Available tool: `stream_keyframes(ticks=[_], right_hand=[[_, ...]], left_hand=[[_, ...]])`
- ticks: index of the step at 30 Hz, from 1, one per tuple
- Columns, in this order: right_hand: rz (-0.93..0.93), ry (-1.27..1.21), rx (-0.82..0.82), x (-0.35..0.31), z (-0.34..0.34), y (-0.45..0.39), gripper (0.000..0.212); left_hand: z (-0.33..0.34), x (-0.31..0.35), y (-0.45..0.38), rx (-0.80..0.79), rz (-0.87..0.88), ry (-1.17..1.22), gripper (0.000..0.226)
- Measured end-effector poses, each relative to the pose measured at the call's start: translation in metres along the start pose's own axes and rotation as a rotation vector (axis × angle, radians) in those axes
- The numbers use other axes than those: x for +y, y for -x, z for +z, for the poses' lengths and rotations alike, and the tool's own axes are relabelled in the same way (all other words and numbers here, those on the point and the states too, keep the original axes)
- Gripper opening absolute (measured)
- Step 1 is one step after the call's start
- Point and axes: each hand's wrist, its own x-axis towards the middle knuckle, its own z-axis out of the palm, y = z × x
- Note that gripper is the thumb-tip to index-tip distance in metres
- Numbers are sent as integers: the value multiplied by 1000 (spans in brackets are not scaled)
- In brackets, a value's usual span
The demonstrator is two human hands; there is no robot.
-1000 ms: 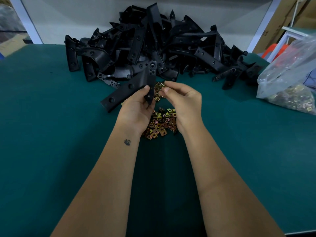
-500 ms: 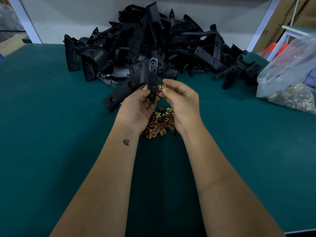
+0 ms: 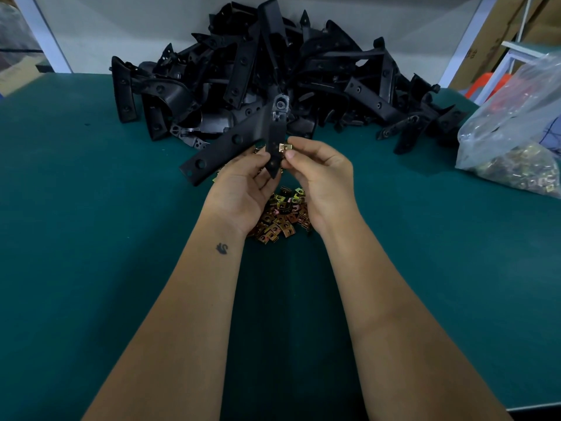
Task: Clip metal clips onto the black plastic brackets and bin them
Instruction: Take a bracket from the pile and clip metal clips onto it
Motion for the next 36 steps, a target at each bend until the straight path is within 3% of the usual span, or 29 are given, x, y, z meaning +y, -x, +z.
stream_keyframes(ticks=[36], right_hand=[[36,-79,46,-4,1,3,16]], left_hand=[[-1,0,0,-19,0,-65,12]])
